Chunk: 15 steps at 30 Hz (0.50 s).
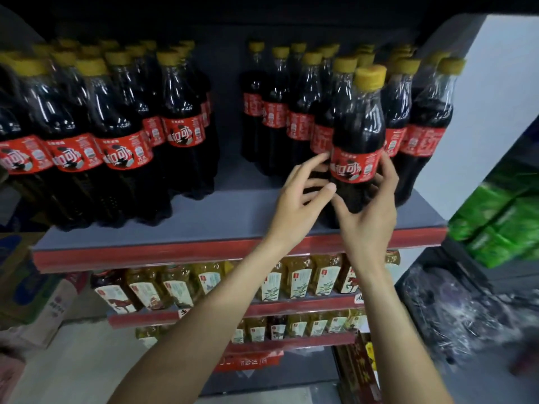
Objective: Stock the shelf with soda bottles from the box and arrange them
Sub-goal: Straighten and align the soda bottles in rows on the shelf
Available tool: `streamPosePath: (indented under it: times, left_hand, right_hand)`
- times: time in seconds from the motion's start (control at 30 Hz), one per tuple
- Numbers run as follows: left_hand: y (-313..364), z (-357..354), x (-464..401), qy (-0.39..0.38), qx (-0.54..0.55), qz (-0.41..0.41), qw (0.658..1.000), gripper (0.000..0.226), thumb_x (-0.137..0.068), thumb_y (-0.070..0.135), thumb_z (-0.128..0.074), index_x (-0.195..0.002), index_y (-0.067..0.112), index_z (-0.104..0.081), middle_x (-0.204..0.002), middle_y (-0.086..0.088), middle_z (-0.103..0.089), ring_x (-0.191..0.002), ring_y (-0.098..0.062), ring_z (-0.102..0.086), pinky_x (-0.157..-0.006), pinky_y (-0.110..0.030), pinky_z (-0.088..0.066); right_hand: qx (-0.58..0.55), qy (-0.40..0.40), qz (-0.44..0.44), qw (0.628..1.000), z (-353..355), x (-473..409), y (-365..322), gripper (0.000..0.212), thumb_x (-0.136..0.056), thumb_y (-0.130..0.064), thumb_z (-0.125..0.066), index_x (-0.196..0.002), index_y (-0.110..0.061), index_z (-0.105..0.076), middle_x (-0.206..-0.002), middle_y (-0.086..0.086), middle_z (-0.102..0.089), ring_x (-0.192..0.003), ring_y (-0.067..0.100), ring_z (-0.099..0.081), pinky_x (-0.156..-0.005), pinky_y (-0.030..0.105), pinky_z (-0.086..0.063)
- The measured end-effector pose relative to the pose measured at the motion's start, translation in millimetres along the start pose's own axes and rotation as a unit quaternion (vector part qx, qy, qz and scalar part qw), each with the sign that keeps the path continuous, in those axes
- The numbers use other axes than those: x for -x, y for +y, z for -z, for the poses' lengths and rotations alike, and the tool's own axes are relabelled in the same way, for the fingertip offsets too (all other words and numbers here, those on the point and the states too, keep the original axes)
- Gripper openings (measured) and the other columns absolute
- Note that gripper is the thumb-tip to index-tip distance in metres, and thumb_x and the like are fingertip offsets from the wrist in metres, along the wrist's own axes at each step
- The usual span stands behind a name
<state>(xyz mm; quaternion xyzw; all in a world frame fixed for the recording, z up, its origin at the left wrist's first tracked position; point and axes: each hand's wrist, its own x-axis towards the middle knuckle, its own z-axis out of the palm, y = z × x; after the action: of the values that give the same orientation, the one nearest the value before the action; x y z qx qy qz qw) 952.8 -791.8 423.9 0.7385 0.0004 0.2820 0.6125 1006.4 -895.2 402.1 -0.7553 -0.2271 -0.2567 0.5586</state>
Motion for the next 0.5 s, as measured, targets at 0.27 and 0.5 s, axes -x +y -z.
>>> streamPosePath:
  times: [0.27,0.5]
  left_hand:
    - [0.7,30.8,21.7,0.087,0.015,-0.048,0.995,0.05,-0.092,0.008,-0.058,-0.13,0.036,-0.041,-0.137,0.013,-0.047,-0.121,-0.008,-0.053,-0.093,-0.019,-0.045]
    - [-9.4,90.4,30.4,0.192,-0.082,-0.038,0.977,0.046,-0.095,0.013,-0.055,-0.135,0.031,-0.041,-0.14,0.0,-0.045,-0.121,-0.008,-0.051,-0.09,-0.012,-0.045]
  right_hand:
    - [-0.046,-0.078,0.033,0.995,-24.9,10.9,-28.9,0.079,-0.084,-0.022,-0.072,-0.147,-0.018,-0.026,-0.135,0.001,-0.054,-0.122,0.012,-0.053,-0.091,0.038,-0.051]
    - [-0.096,-0.19,0.021,0.977,-84.4,18.9,-56.9,0.082,-0.081,-0.029,-0.074,-0.147,-0.023,-0.026,-0.127,-0.01,-0.057,-0.115,0.009,-0.056,-0.088,0.037,-0.053]
